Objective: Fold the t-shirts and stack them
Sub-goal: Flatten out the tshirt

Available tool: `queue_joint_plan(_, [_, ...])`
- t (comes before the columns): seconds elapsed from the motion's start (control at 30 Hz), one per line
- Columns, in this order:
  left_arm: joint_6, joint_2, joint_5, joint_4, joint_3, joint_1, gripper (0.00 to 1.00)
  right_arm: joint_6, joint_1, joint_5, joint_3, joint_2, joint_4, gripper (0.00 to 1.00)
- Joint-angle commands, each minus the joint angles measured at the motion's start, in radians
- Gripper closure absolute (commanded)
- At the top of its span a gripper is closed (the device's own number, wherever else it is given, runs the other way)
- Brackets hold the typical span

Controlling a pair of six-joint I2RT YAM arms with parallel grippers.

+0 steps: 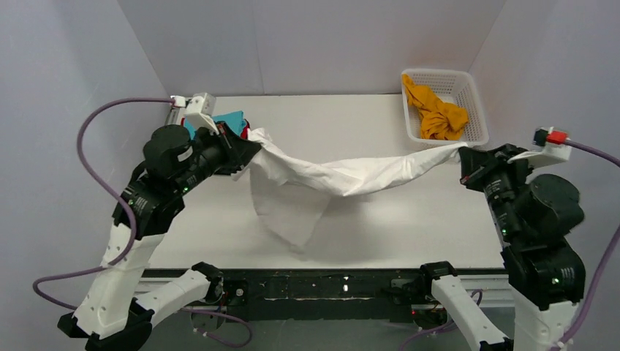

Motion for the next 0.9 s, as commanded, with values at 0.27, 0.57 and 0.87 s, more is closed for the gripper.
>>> queue_joint_plan(0.27, [0.257, 0.068, -0.132, -0.269, 0.424, 0.0, 1.0, -0.067, -0.003, -0.308, 0.4, 0.126, 0.157, 0.99])
queue_joint_plan(0.57, [0.413, 0.363, -0.418, -0.223, 0.484, 0.043, 1.0, -0.147, -0.003, -0.182, 0.391, 0.38, 0.271, 0.99])
queue_joint_plan(0.87, [0.216, 0.839, -0.125, -0.397, 1.176, 0.288, 1.0, -0.2, -0.029, -0.062, 0.779, 0.751, 0.399, 0.99])
